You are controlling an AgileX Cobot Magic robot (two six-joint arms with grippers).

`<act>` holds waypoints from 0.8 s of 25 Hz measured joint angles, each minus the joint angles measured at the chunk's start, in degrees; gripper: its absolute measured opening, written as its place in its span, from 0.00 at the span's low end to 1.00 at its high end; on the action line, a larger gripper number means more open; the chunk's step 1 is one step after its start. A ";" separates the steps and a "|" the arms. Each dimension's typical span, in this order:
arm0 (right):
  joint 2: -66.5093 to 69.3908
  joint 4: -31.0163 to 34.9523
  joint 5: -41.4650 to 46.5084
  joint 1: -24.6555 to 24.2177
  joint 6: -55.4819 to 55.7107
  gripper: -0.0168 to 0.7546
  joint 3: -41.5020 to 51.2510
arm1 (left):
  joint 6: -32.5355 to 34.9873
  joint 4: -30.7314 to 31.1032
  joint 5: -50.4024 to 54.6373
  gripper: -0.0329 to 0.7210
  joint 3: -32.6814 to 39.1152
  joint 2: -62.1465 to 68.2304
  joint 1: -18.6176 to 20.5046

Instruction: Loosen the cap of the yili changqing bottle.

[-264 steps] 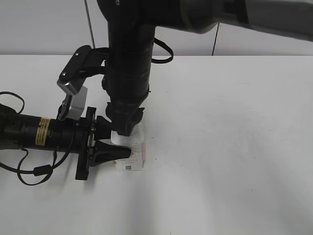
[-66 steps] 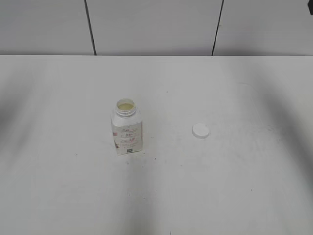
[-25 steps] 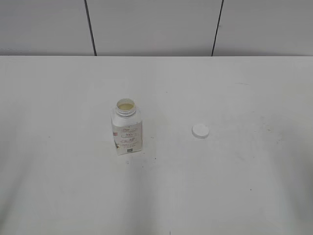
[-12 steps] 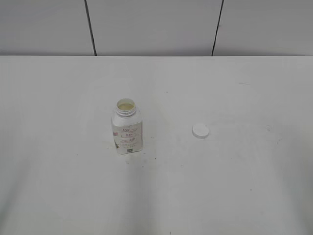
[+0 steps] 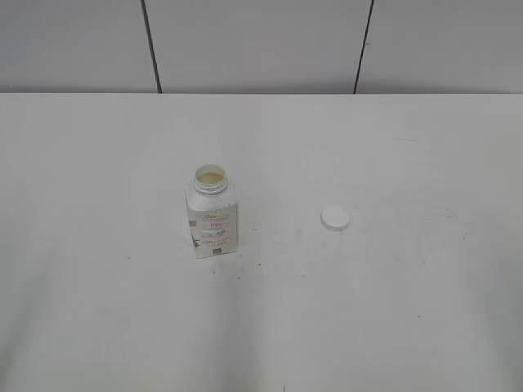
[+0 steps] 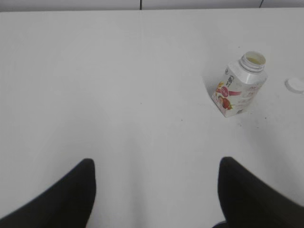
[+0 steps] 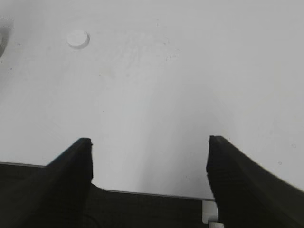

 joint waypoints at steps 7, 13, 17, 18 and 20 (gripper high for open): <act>-5.20 0.05 0.16 0.00 0.00 0.78 0.07 | 0.10 -0.06 0.10 0.70 0.00 -3.68 0.00; -9.01 0.17 0.28 0.00 0.00 0.78 0.07 | 0.10 -0.06 0.09 0.70 0.00 -3.68 0.00; -9.07 0.17 0.34 0.00 -0.02 0.78 0.07 | 0.10 -0.06 0.10 0.70 0.00 -3.73 0.00; -9.07 0.17 0.34 0.00 -0.02 0.78 0.07 | 0.10 -0.06 0.10 0.70 0.00 -3.73 0.00; -9.07 0.17 0.34 0.00 -0.02 0.78 0.07 | 0.10 -0.06 0.10 0.70 0.00 -3.73 0.00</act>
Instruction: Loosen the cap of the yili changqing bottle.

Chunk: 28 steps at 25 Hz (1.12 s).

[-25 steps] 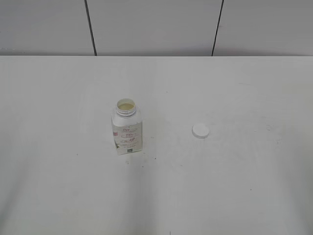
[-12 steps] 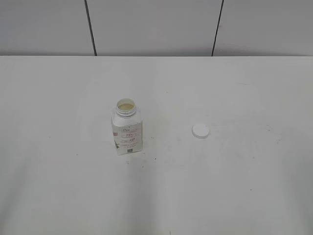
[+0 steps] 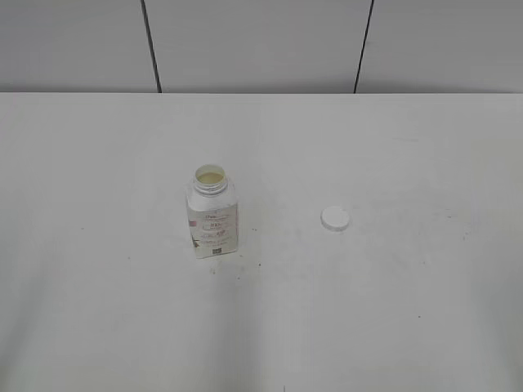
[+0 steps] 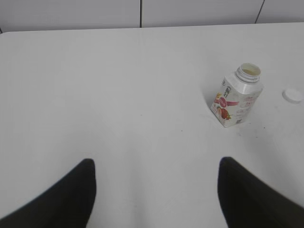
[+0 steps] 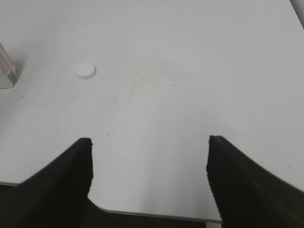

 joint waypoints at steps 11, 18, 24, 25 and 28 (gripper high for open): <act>0.00 0.00 0.00 0.00 -0.12 0.78 0.00 | 0.00 0.05 0.00 0.70 0.00 0.00 -0.26; 0.00 0.11 0.00 -0.24 -0.12 0.78 0.00 | 0.00 0.11 -0.05 0.69 0.00 0.00 -4.75; 0.00 0.30 0.00 -2.39 -0.12 0.78 0.00 | 0.00 0.11 -0.05 0.69 0.00 0.00 -5.04; 0.00 0.30 0.00 -2.52 -0.12 0.78 0.00 | 0.00 0.11 -0.05 0.69 0.00 0.00 -5.04; 0.00 0.42 0.00 -2.76 -0.12 0.78 0.00 | 0.00 0.11 -0.05 0.69 0.00 0.00 -5.04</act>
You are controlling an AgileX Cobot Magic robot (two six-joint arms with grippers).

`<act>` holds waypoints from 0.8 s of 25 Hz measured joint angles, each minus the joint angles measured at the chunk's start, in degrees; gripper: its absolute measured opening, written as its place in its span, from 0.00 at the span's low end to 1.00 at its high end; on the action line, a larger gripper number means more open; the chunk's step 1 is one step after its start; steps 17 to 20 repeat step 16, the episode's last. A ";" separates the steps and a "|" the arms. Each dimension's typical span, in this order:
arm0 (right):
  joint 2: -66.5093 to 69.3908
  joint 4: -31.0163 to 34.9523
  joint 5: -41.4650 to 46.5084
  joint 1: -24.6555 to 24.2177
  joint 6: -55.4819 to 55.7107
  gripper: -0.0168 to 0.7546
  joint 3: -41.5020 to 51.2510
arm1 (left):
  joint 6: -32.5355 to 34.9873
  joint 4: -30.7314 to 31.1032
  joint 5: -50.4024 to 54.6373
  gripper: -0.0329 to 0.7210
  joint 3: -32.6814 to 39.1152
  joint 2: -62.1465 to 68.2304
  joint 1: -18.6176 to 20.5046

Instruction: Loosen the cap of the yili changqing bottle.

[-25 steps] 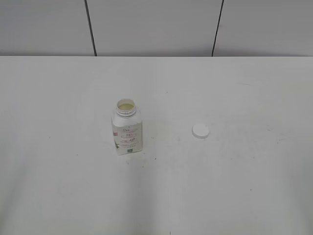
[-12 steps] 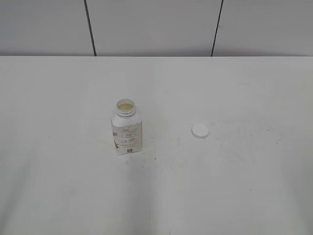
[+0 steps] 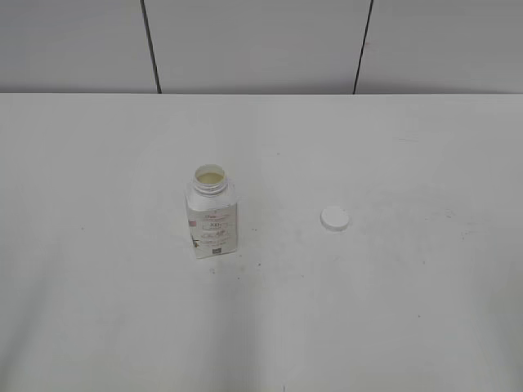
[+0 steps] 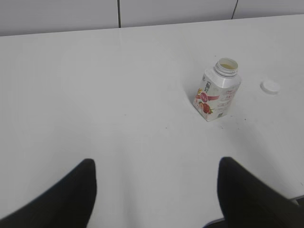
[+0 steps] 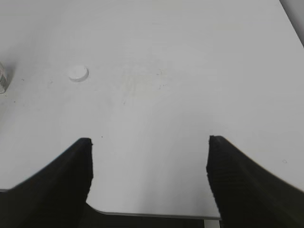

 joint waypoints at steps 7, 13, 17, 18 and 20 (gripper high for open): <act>0.00 0.02 0.00 -0.03 -0.05 0.78 0.00 | 0.00 0.00 0.00 0.65 0.00 0.00 0.00; 0.00 0.06 0.00 -0.03 -0.05 0.78 0.00 | 0.00 0.00 0.00 0.63 0.00 0.00 0.00; 0.00 0.06 0.00 -0.03 -0.05 0.78 0.00 | 0.00 0.00 0.00 0.63 0.00 0.00 0.00; 0.00 0.06 0.00 -0.03 -0.05 0.78 0.00 | 0.00 0.00 0.00 0.63 0.00 0.00 0.00; 0.00 0.06 0.00 -0.03 -0.05 0.78 0.00 | 0.00 0.00 0.00 0.63 0.00 0.00 0.00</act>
